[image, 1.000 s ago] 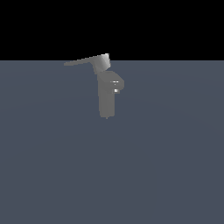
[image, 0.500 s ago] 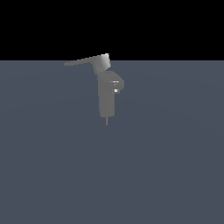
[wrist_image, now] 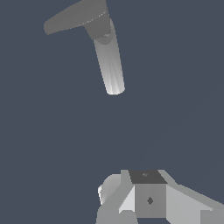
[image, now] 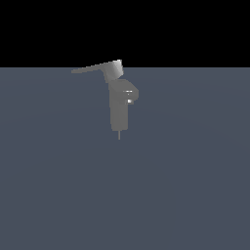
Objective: Turn on the faucet by rotating a designated handle.
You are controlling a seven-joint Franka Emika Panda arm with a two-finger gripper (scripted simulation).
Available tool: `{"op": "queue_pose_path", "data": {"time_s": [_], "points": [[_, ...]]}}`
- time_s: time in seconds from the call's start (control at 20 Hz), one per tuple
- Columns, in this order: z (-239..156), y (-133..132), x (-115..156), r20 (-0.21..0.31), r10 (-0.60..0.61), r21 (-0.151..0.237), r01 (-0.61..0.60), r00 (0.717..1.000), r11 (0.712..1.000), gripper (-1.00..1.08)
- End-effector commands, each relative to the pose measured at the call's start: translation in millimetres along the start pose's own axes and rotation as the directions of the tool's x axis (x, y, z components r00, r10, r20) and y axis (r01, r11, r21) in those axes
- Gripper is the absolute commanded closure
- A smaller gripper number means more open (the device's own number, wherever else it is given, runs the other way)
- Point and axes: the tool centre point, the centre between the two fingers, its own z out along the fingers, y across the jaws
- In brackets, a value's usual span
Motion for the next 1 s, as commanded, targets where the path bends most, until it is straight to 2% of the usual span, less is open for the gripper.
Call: {"op": "queue_pose_path", "data": {"time_s": [0.0,0.5,0.95], "points": [[-0.3,-1.4,5.4,0.003,0.020,0.002,-0.020,1.000,1.000,1.08],[0.4,-13.5,46.5,0.029,0.169,0.006,-0.169,0.985,0.986,1.08],[10.9,-32.6,100.4,0.062,0.356,-0.004,-0.356,0.932,0.934,1.08]]}}
